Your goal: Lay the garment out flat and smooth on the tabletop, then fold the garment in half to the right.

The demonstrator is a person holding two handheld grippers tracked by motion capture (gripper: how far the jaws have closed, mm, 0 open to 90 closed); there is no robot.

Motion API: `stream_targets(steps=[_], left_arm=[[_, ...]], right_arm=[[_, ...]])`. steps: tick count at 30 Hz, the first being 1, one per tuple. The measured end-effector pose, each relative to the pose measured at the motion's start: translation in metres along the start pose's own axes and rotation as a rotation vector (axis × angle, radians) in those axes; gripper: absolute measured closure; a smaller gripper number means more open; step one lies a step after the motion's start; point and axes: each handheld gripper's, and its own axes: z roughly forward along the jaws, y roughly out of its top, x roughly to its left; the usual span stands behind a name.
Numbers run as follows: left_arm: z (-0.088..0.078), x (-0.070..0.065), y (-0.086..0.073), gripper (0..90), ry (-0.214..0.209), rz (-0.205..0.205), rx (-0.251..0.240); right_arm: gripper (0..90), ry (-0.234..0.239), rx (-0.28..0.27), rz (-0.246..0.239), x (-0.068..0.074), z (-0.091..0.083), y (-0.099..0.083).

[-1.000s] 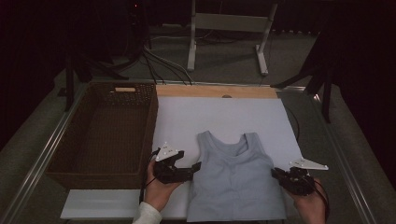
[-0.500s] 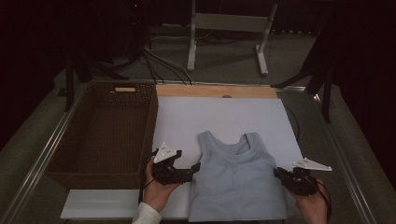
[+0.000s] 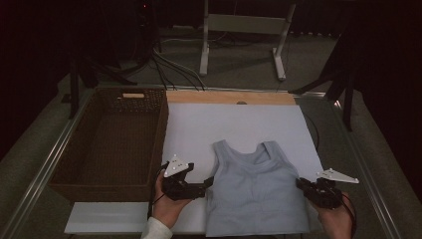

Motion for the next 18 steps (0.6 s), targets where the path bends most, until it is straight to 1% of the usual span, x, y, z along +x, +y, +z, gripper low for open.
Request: stream_targets(steps=[6,12,13,15,18], left_arm=[[-0.0001,-0.0002,-0.0013,13.1,0.003,-0.003,0.002],[0.0015,-0.0010,-0.0005,13.0,-0.001,-0.003,0.001],[0.0020,-0.0013,-0.0004,13.0,-0.003,-0.002,0.001],[0.0031,-0.0018,-0.0006,12.9,-0.006,0.000,0.003],[0.0037,-0.0030,-0.0024,12.5,-0.008,0.000,0.009]], right_arm=[[77.7,-0.004,-0.002,0.000,0.0003,-0.0003,-0.0011],[76.9,0.006,-0.004,0.003,-0.0005,-0.0021,-0.0033],[75.1,0.010,-0.006,0.004,-0.0006,-0.0025,-0.0036],[68.1,0.013,-0.009,0.000,-0.0006,-0.0033,-0.0041],[56.2,0.013,-0.027,0.018,-0.0029,-0.0046,-0.0046]])
